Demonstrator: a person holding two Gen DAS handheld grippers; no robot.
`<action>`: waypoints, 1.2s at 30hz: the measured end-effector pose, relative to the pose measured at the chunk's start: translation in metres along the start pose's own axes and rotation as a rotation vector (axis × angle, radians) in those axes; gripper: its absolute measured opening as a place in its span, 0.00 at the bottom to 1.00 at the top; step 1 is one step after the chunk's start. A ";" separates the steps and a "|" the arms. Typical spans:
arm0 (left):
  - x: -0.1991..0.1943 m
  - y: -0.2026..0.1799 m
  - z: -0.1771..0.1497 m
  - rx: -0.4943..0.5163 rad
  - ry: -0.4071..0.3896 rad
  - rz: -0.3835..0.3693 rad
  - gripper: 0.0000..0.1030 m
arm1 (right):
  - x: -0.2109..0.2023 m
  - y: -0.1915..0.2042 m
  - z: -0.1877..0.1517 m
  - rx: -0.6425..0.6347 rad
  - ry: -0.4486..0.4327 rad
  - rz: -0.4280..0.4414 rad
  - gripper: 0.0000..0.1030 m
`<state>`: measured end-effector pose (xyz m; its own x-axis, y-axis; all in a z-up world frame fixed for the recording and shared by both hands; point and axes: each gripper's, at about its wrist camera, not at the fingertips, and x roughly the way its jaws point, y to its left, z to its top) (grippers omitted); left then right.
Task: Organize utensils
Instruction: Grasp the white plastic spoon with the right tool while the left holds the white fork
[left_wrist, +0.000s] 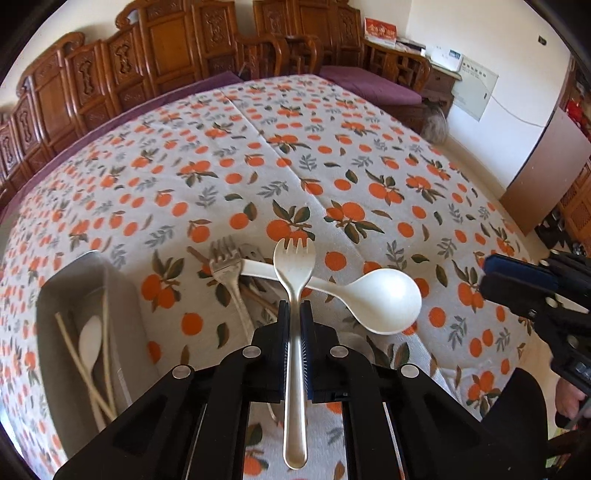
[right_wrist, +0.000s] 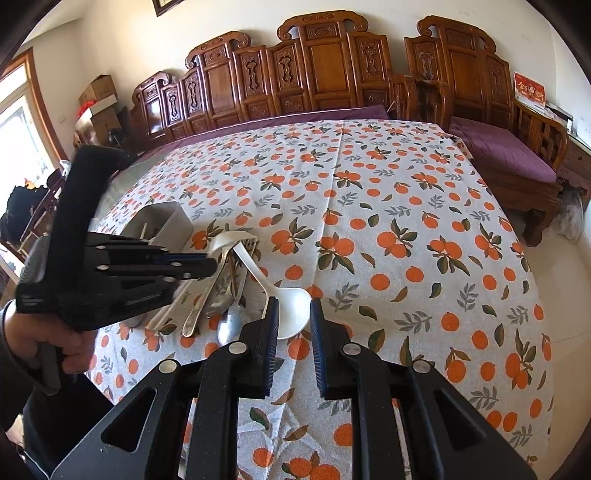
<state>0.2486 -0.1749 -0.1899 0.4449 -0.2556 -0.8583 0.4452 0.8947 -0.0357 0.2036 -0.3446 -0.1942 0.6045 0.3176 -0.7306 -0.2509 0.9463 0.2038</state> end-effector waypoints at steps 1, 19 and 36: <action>-0.003 0.001 -0.002 -0.002 -0.006 -0.001 0.05 | 0.000 0.002 0.000 -0.005 -0.002 -0.002 0.18; -0.059 0.058 -0.041 -0.093 -0.132 -0.063 0.05 | 0.028 0.033 0.005 -0.081 0.012 -0.051 0.27; -0.086 0.096 -0.052 -0.170 -0.209 -0.118 0.05 | 0.128 0.051 0.030 -0.173 0.139 -0.086 0.28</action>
<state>0.2126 -0.0478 -0.1458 0.5557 -0.4158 -0.7199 0.3748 0.8983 -0.2295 0.2906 -0.2535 -0.2579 0.5223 0.2134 -0.8256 -0.3361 0.9413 0.0307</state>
